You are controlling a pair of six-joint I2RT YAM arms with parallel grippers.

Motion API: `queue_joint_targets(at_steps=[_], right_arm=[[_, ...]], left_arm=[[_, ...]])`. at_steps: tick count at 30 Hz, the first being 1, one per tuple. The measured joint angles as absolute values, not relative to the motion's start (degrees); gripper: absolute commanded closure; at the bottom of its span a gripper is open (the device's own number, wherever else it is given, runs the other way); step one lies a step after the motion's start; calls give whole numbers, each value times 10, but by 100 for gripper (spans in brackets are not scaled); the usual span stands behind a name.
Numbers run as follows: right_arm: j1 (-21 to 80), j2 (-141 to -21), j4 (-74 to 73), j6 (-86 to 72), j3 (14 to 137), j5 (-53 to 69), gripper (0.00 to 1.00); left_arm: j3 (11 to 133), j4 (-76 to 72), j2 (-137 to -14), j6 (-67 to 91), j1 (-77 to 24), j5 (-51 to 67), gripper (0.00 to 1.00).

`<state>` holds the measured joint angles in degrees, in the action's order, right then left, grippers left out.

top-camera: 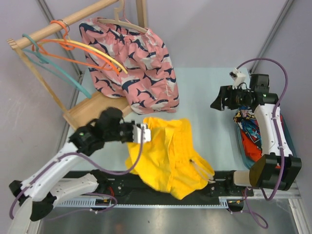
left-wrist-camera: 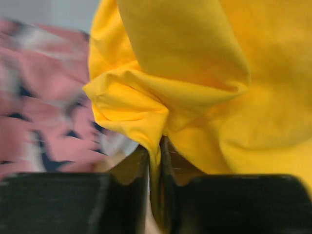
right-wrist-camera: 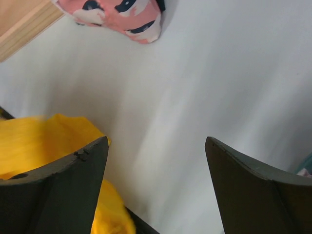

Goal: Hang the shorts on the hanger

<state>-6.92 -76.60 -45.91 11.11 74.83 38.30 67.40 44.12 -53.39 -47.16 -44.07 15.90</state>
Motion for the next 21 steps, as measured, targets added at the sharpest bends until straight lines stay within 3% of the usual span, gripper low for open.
queue_joint_targets(at_steps=[2,6,12,16,21], right_arm=[[-62,-765,-472,123,744,397,16],[-22,-765,-503,149,715,419,18],[69,-765,-546,166,671,431,24],[103,-779,-553,165,644,416,30],[105,-819,-564,168,633,371,36]], left_arm=[[568,478,-521,-501,-435,149,25],[486,547,-538,-528,-416,134,12],[584,538,-569,-515,-413,172,10],[687,476,-679,-457,-439,185,12],[699,375,-833,-376,-489,167,10]])
